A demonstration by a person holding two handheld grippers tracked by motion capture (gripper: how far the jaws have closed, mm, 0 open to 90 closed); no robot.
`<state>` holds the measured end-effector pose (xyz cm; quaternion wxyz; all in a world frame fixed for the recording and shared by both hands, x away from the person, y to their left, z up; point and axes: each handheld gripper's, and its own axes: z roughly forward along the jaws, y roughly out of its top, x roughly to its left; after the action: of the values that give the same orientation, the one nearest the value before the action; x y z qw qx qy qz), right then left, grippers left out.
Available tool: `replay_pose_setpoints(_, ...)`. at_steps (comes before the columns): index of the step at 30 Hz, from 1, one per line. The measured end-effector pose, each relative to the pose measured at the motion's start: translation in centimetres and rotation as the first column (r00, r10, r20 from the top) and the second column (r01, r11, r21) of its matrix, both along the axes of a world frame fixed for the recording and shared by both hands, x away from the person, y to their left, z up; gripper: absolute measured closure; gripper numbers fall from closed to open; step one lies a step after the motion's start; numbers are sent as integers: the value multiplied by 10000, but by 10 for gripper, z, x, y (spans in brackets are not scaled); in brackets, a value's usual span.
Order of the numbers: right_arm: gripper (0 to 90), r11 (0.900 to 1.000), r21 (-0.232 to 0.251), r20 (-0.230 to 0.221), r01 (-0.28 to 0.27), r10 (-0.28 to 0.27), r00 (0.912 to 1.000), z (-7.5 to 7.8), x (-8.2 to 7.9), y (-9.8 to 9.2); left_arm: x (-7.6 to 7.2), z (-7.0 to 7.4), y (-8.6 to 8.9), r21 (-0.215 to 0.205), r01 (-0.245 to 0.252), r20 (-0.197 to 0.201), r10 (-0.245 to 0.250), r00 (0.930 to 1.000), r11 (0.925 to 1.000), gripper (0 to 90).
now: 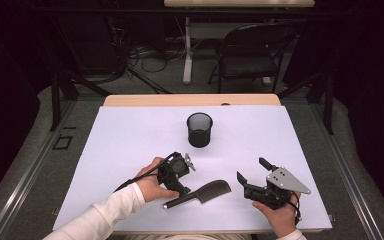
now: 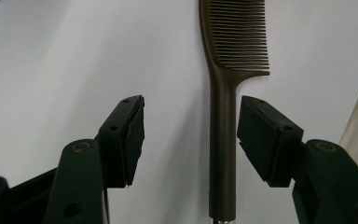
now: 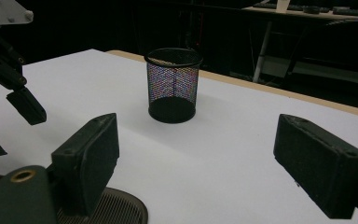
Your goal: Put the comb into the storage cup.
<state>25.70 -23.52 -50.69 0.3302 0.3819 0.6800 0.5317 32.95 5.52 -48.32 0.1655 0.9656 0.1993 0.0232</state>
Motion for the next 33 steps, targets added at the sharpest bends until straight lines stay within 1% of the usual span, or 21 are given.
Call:
replay_pose_setpoints(2,142,10000,-12,-32,-6,6,10000,0,0,0,0,-1,-2,20,-67,-117,67,9999,10000,442)
replay_pose_setpoints(3,142,10000,-15,-43,-16,16,10000,0,0,0,0,-2,-3,98,-27,-43,27,10000,9999,443)
replay_pose_setpoints(6,142,10000,-21,-65,-29,29,10000,0,0,0,0,-4,-6,223,103,-30,-102,9999,9997,445)
replay_pose_setpoints(10,142,10000,-6,-75,-39,39,10000,0,0,0,0,-7,-9,322,95,-153,-90,9998,9994,469)
replay_pose_setpoints(11,143,10000,17,-67,-50,50,10000,-1,1,0,1,-9,-10,421,104,-429,-86,9990,9991,481)
replay_pose_setpoints(12,143,10000,17,-67,-50,50,10000,-1,1,0,1,-9,-10,421,104,-429,-86,9990,9991,485)
replay_pose_setpoints(13,143,10000,23,-68,-60,61,10000,-1,1,0,1,-11,-12,500,-2,-607,32,9981,9987,491)
replay_pose_setpoints(15,143,10000,33,-80,-66,66,9999,-1,1,0,1,-12,-13,588,-5,-719,47,9974,9983,494)
replay_pose_setpoints(17,143,10000,11,-86,-67,67,9999,-1,1,0,0,-13,-15,576,-91,-785,136,9968,9983,497)
replay_pose_setpoints(19,144,10000,35,-113,-58,58,9999,-1,1,0,0,-14,-16,675,-70,-798,124,9967,9977,502)
replay_pose_setpoints(24,144,10000,26,-108,-59,59,9999,-1,1,0,0,-16,-17,713,-32,-794,88,9968,9974,520)
replay_pose_setpoints(25,144,10000,20,-124,-51,52,9999,-1,1,0,0,-16,-17,849,9,-846,63,9964,9964,531)
replay_pose_setpoints(28,144,10000,7,-117,-53,53,9999,-1,1,0,0,-17,-17,896,-47,-826,121,9965,9960,536)
replay_pose_setpoints(32,144,10000,5,-126,-58,58,9999,-1,1,0,1,-18,-17,1043,-136,-1073,248,9939,9945,555)
replay_pose_setpoints(33,144,10000,5,-126,-58,58,9999,-1,1,0,1,-18,-17,1043,-136,-1073,248,9939,9945,558)
